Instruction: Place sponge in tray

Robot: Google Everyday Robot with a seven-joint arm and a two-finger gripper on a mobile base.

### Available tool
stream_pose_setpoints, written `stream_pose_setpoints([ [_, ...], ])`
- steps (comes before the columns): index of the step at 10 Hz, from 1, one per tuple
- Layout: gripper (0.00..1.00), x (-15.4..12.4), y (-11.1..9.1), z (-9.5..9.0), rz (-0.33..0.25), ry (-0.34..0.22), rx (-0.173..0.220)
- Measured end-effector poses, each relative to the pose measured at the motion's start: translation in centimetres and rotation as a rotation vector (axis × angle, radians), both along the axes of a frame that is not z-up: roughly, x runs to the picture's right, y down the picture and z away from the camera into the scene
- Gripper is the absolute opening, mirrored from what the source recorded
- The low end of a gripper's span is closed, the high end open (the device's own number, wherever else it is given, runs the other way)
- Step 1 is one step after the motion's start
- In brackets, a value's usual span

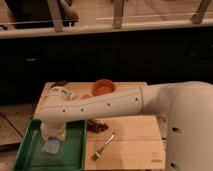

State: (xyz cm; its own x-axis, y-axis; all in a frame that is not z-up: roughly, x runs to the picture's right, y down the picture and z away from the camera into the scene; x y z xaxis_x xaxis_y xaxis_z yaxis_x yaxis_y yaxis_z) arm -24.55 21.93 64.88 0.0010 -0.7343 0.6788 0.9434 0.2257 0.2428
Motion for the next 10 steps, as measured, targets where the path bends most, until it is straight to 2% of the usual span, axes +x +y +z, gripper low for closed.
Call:
stream_pose_setpoints([
  [3, 0.47, -0.51, 0.38, -0.07, -0.023, -0.022, -0.006],
  [5, 0.43, -0.71, 0.57, -0.07, -0.041, -0.038, -0.011],
  [6, 0.44, -0.77, 0.62, -0.08, -0.049, -0.043, -0.014],
  [7, 0.5, -0.91, 0.68, -0.12, -0.056, -0.049, -0.017],
  [9, 0.54, -1.14, 0.84, -0.21, -0.076, -0.06, -0.022],
  [10, 0.59, -1.13, 0.85, -0.2, -0.082, -0.062, -0.023],
])
